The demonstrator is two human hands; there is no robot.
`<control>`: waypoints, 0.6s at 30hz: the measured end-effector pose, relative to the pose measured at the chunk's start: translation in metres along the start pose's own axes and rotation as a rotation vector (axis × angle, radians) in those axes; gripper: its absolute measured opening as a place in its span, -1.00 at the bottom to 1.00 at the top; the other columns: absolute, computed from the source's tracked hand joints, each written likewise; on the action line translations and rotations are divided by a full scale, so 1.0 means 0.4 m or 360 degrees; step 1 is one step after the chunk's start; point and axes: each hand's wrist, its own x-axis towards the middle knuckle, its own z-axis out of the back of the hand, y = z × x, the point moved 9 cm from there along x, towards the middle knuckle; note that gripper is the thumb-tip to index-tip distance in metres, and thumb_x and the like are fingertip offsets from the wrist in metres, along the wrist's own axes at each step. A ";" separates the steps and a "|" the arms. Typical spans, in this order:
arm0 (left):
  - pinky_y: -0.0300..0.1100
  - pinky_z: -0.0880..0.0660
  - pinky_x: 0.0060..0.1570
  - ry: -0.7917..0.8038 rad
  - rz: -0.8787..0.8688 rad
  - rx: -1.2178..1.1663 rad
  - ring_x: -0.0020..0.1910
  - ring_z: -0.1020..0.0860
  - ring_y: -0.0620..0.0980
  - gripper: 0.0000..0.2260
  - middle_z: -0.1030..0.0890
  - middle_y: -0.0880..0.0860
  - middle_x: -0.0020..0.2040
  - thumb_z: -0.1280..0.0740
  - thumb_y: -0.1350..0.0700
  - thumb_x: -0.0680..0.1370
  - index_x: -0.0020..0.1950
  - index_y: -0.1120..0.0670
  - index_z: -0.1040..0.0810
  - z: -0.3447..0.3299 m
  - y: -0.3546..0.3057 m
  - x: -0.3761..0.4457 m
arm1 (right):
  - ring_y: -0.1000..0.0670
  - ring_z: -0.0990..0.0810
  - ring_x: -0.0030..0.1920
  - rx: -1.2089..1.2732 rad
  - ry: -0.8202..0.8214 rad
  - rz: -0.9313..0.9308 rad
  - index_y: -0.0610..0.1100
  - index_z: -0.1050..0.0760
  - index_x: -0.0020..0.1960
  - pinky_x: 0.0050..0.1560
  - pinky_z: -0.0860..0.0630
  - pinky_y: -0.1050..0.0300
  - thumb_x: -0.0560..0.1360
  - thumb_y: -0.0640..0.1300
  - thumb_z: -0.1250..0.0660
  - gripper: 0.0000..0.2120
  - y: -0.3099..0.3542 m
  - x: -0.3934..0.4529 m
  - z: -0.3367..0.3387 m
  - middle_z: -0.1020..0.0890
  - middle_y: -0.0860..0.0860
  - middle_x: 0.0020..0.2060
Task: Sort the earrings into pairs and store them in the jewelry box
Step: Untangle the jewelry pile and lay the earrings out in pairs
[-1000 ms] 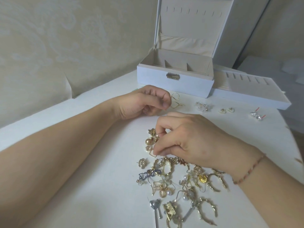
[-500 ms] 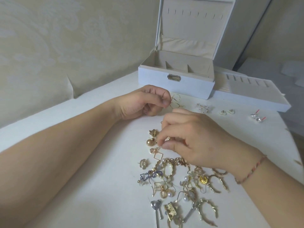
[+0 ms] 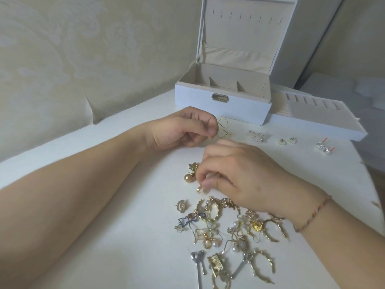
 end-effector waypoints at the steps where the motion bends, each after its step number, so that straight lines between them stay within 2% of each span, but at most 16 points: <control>1: -0.16 0.02 -0.44 0.0063 0.0006 0.0056 -0.45 -0.06 -0.03 -0.77 -0.13 0.17 -0.39 -0.40 -0.01 0.43 -0.28 0.13 -0.49 -0.009 -0.004 -0.002 | 0.14 -0.40 -0.08 0.0013 -0.0121 -0.0027 0.10 -0.56 -0.10 -0.17 -0.47 0.05 0.49 0.07 -0.30 -0.91 -0.011 -0.003 0.024 -0.51 0.20 -0.18; 3: -0.13 0.03 -0.43 0.0248 0.0009 0.0086 -0.43 -0.04 -0.03 -0.41 -0.14 0.14 -0.42 -0.37 -0.26 0.44 -0.15 0.33 -0.48 -0.034 -0.011 -0.005 | 0.10 -0.45 -0.11 0.0029 -0.0430 -0.0106 0.06 -0.58 -0.11 -0.21 -0.50 0.01 0.49 0.04 -0.31 -0.90 -0.030 -0.014 0.082 -0.50 0.19 -0.20; 4: -0.13 0.03 -0.43 0.0334 -0.0011 0.0077 -0.43 -0.04 -0.03 -0.30 -0.14 0.15 -0.42 -0.33 -0.34 0.42 -0.07 0.37 -0.50 -0.047 -0.017 -0.006 | 0.07 -0.47 -0.13 0.0029 -0.0563 -0.0143 0.03 -0.60 -0.10 -0.23 -0.50 0.01 0.49 0.01 -0.34 -0.91 -0.036 -0.022 0.108 -0.47 0.18 -0.23; 5: -0.16 -0.01 -0.43 0.0398 -0.0032 0.0085 -0.43 -0.05 -0.02 -0.28 -0.14 0.14 -0.43 -0.32 -0.36 0.40 -0.03 0.36 -0.53 -0.059 -0.024 -0.008 | 0.04 -0.48 -0.14 0.0015 -0.0672 -0.0175 -0.01 -0.61 -0.09 -0.25 -0.50 0.00 0.48 -0.03 -0.37 -0.92 -0.040 -0.029 0.129 -0.46 0.17 -0.24; 7: -0.20 -0.15 -0.42 0.0441 -0.0054 0.0163 -0.45 -0.12 0.01 -0.52 -0.17 0.16 -0.45 -0.38 -0.31 0.37 -0.09 0.10 -0.66 -0.075 -0.034 -0.011 | 0.02 -0.48 -0.17 -0.0038 -0.0818 -0.0227 -0.04 -0.64 -0.09 -0.28 -0.49 0.00 0.48 -0.07 -0.42 -0.95 -0.042 -0.042 0.156 -0.42 0.16 -0.25; 8: -0.15 -0.20 -0.40 0.0432 -0.0056 0.0208 -0.45 -0.17 0.04 -0.64 -0.23 0.22 -0.43 -0.42 -0.27 0.37 -0.10 -0.01 -0.69 -0.076 -0.036 -0.011 | 0.01 -0.48 -0.17 -0.0053 -0.0850 -0.0245 -0.03 -0.64 -0.10 -0.28 -0.49 0.00 0.47 -0.08 -0.43 -0.96 -0.044 -0.046 0.163 -0.41 0.16 -0.26; 9: -0.08 -0.21 -0.39 0.0419 -0.0051 0.0231 -0.44 -0.21 0.06 -0.70 -0.29 0.25 -0.42 -0.45 -0.22 0.37 -0.10 -0.03 -0.70 -0.074 -0.033 -0.011 | 0.01 -0.48 -0.18 -0.0050 -0.0856 -0.0259 -0.03 -0.64 -0.11 -0.28 -0.49 0.00 0.46 -0.08 -0.43 -0.96 -0.048 -0.048 0.166 -0.41 0.15 -0.27; 12: -0.02 -0.13 -0.39 0.0381 -0.0042 0.0208 -0.44 -0.23 0.04 -0.78 -0.34 0.14 -0.45 -0.41 -0.07 0.47 -0.10 0.06 -0.70 -0.066 -0.016 -0.007 | 0.02 -0.48 -0.18 -0.0004 -0.0855 -0.0260 -0.03 -0.64 -0.12 -0.24 -0.50 -0.02 0.47 -0.08 -0.40 -0.95 -0.058 -0.052 0.165 -0.44 0.13 -0.27; 15: -0.21 -0.22 -0.39 0.0375 -0.0026 0.0069 -0.46 -0.17 0.05 -0.75 -0.35 0.07 -0.47 -0.23 0.05 0.58 -0.06 0.15 -0.65 -0.060 -0.006 -0.006 | 0.01 -0.50 -0.19 0.0034 -0.0913 -0.0266 -0.05 -0.63 -0.09 -0.22 -0.49 -0.02 0.48 -0.15 -0.38 -0.94 -0.058 -0.058 0.173 -0.47 0.09 -0.25; 18: -0.20 -0.18 -0.42 0.0365 -0.0033 -0.0065 -0.48 -0.14 0.01 -0.66 -0.41 0.03 -0.45 -0.23 0.02 0.57 -0.11 0.30 -0.56 -0.049 -0.003 -0.005 | 0.01 -0.49 -0.23 0.0180 -0.0843 -0.0130 -0.08 -0.65 -0.12 -0.20 -0.48 0.06 0.45 -0.17 -0.42 -0.96 -0.024 -0.053 0.173 -0.51 0.01 -0.27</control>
